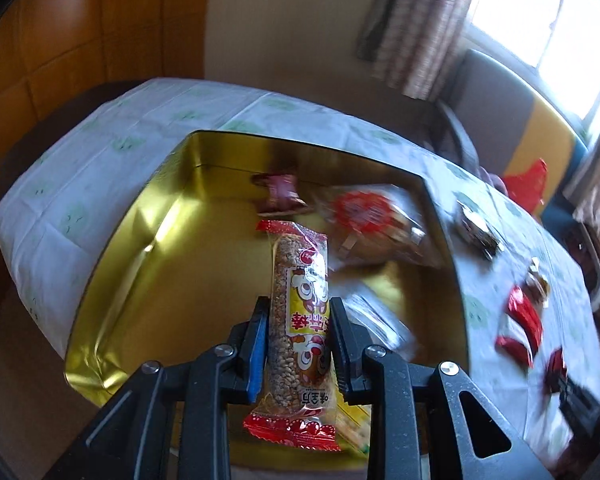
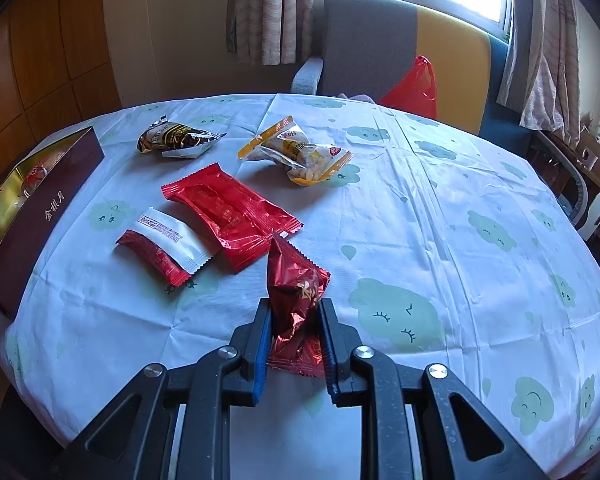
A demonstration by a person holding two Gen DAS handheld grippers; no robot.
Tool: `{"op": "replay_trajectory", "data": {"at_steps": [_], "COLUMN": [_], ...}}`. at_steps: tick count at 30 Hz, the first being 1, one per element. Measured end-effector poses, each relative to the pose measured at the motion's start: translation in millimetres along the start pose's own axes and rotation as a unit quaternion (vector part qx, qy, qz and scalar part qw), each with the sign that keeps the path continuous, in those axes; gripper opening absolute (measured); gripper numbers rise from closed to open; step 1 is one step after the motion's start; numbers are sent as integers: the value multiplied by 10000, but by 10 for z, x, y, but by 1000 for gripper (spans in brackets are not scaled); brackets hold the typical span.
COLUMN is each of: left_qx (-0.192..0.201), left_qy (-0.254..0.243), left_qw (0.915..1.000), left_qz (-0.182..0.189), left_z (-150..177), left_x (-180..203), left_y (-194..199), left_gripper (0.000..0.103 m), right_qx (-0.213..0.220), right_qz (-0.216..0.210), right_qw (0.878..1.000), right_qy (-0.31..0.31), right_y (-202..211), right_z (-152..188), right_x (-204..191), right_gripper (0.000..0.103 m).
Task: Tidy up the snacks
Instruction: 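Lower the cracker bar into the gold tin and open the left tool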
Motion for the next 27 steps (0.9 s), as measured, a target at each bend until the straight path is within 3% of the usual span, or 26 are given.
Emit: {"op": "replay_trajectory", "data": {"at_steps": [9,15,18,27], "left_qx": [-318,-294,-252,122], "left_qy": [131,-12,-66,-308], "left_qw": [9992,9988,9986,9973], "left_qz": [-217,-393,-450,-651], "left_z": [-292,-342,-292,-25], "left_x": [-114,-41,-4,79], "left_y": [-381,-516,-482,-161], "left_gripper": [29,32,38,39], "right_qx": [-25,-20,-31,-67], "right_qz": [52,77,102,145], "right_qw": [10000,9999,9999,9998], "right_qy": [38,70,109,114], "right_y": [-23,-39,-44,-44], "right_z": [-8,-13,-22,-27], "right_x": [-22,-31,-40,-52], "right_gripper": [23,23,23,23]}}
Point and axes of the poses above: each gripper's, at about its wrist camera, not at the fingertips, and y roughly against the way its jaws point, x to its right, z to its underside, the point moved 3 cm from there along -y, roughly the way its jaws point, and after that the axes turned 7 degrees about -x, right-handed, at the moved point
